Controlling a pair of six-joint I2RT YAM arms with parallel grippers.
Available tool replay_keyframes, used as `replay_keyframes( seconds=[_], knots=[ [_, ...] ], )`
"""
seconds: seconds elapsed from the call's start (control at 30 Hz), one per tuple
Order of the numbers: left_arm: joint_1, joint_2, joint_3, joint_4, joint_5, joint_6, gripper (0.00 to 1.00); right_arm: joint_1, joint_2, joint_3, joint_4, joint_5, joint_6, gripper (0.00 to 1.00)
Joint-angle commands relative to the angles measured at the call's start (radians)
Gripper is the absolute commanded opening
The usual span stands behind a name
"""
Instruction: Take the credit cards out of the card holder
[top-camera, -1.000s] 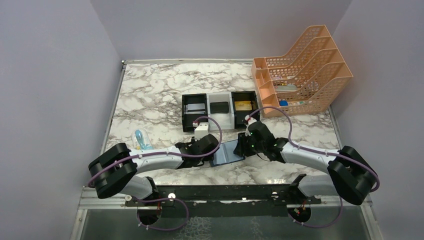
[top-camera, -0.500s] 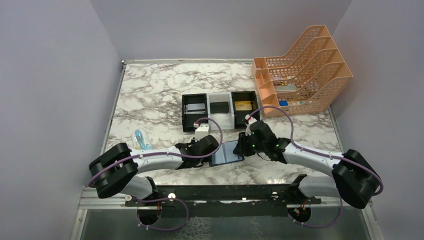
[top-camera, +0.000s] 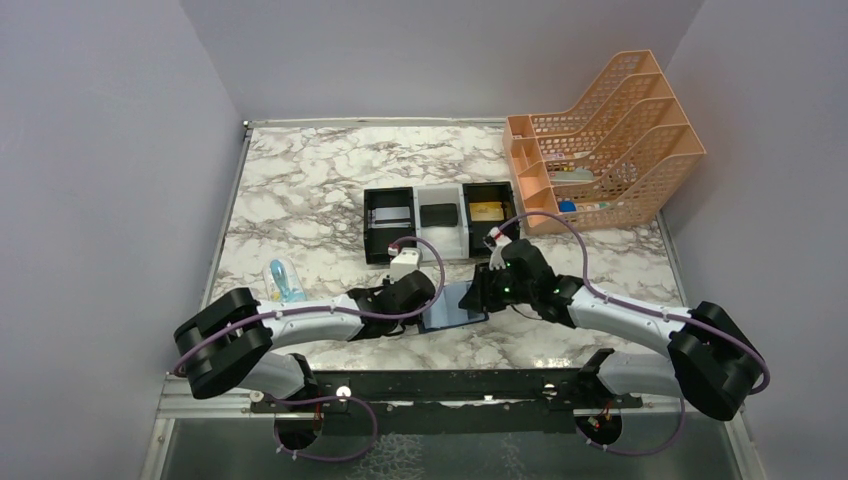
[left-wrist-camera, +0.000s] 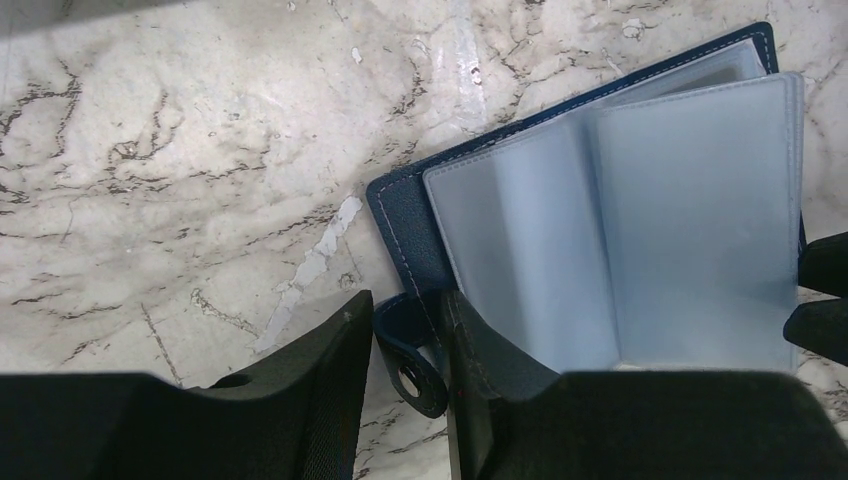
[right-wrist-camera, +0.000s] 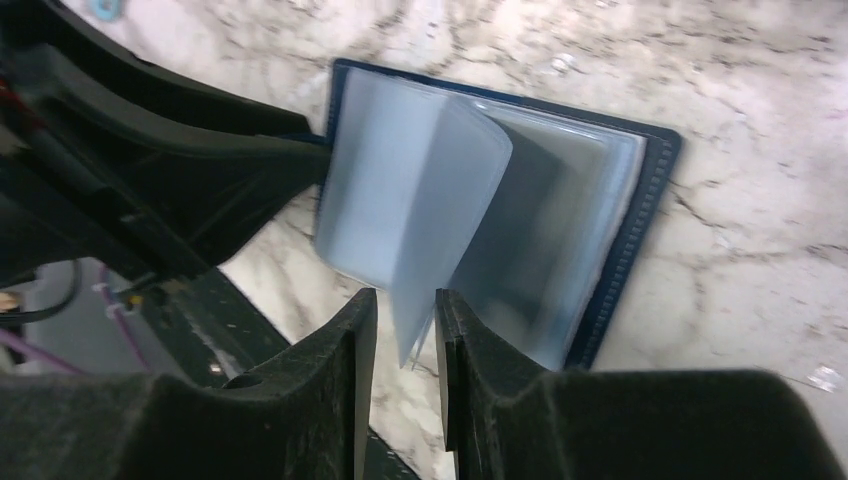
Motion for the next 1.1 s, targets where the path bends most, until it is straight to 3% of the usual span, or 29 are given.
replay_keyframes(
  seconds=[0.0, 0.23, 0.57, 0.73, 0.83, 0.97, 1.07],
  knots=[
    [-0.005, -0.039, -0.024, 0.062, 0.037, 0.026, 0.33, -0.004, 0.017, -0.019, 0.155, -0.107, 0.124, 0.29],
    [-0.005, -0.058, -0.043, 0.076, 0.048, 0.012, 0.33, -0.004, 0.106, -0.032, 0.305, -0.185, 0.201, 0.32],
    [-0.005, -0.114, -0.082, 0.092, 0.048, -0.014, 0.34, -0.002, 0.319, 0.072, 0.364, -0.388, 0.137, 0.38],
    [-0.005, -0.122, -0.088, 0.079, 0.049, -0.022, 0.34, -0.002, 0.316, 0.09, 0.392, -0.509, 0.106, 0.38],
    [-0.005, -0.125, -0.087, 0.068, 0.047, -0.025, 0.34, -0.002, 0.2, 0.102, 0.272, -0.402, 0.036, 0.4],
    [-0.005, -0.136, -0.084, 0.064, 0.048, -0.027, 0.35, -0.002, 0.058, 0.144, -0.006, 0.007, -0.03, 0.43],
    [-0.005, -0.16, -0.086, 0.062, 0.051, -0.036, 0.45, -0.006, 0.011, 0.136, -0.125, 0.243, -0.062, 0.46]
  ],
)
